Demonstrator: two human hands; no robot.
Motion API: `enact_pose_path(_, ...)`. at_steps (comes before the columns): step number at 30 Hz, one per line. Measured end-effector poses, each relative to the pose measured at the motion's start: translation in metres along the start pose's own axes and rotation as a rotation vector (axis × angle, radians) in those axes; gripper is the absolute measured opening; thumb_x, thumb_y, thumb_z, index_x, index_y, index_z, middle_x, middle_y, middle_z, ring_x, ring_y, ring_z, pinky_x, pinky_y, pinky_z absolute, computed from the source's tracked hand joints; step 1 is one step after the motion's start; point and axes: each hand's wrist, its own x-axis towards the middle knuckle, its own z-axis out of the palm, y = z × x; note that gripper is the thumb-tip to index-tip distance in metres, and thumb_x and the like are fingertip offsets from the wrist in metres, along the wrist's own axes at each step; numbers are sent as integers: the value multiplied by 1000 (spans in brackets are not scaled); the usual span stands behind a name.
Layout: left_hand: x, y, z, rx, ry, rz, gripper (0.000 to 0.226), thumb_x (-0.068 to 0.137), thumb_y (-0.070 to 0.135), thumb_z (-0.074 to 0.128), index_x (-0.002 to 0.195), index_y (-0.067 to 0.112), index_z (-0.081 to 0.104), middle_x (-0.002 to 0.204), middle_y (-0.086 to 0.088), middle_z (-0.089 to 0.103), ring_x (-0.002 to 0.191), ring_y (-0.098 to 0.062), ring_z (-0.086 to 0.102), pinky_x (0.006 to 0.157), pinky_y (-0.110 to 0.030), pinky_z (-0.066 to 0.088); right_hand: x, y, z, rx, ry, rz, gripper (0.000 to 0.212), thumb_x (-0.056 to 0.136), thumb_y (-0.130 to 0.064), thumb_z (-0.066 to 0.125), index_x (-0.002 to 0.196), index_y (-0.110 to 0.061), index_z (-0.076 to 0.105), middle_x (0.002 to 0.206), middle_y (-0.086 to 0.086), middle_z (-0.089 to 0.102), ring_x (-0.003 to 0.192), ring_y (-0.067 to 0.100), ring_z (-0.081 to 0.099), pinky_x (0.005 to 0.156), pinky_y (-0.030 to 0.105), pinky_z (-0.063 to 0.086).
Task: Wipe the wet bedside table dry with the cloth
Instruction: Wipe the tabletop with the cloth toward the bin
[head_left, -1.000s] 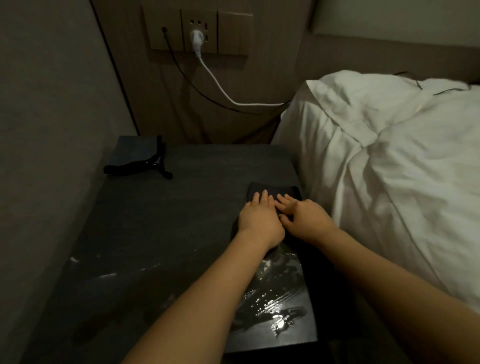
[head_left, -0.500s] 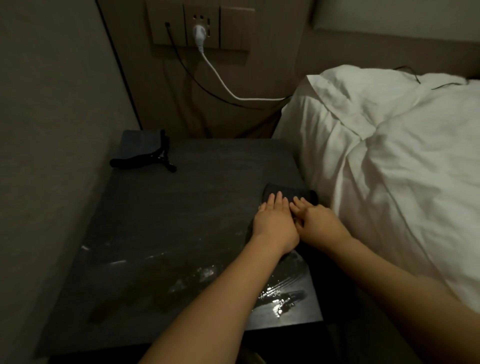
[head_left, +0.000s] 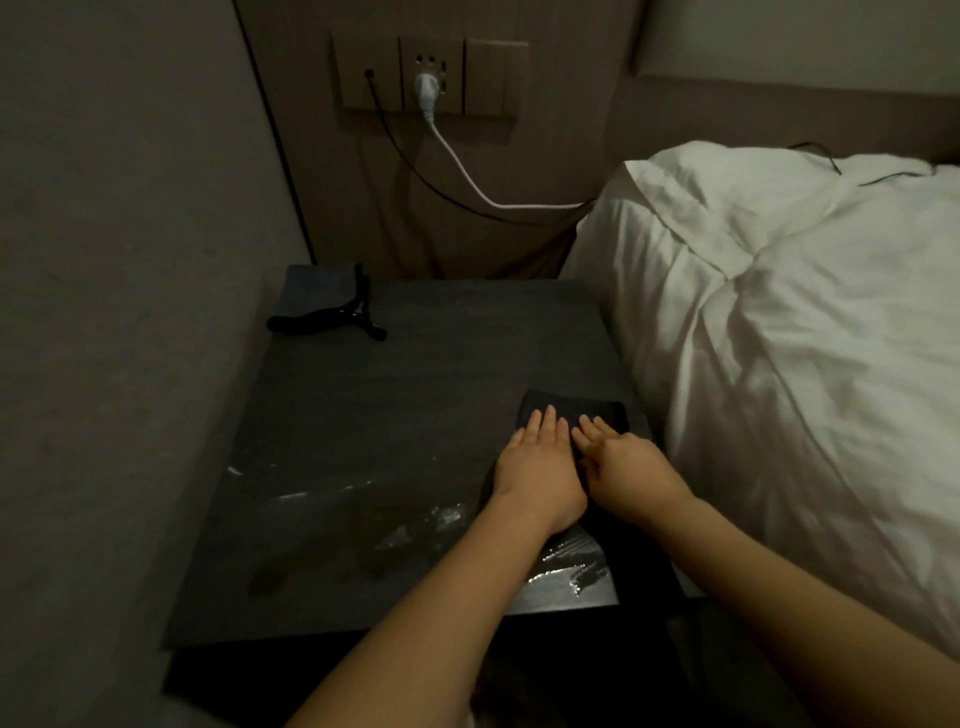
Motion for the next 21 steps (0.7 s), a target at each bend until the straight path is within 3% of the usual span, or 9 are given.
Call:
enact_pose_path(12, -48, -59, -11, 4, -73, -135, 73, 93, 23, 38, 150, 7, -5, 160, -10, -12, 148, -21, -7, 119, -34, 3, 2, -74, 0, 19, -34, -115, 53, 95, -19, 35, 145, -12, 20, 157, 6, 15, 144, 17, 17, 114, 35, 24)
enact_pose_path(21, -86, -132, -16, 10, -1, -268, 69, 96, 25, 33, 150, 6, -5, 160, -11, -11, 148, -22, -6, 120, -34, 5, 28, -154, 2, 7, -34, -262, 54, 95, -22, 37, 145, -11, 20, 157, 7, 15, 144, 18, 15, 115, 35, 21)
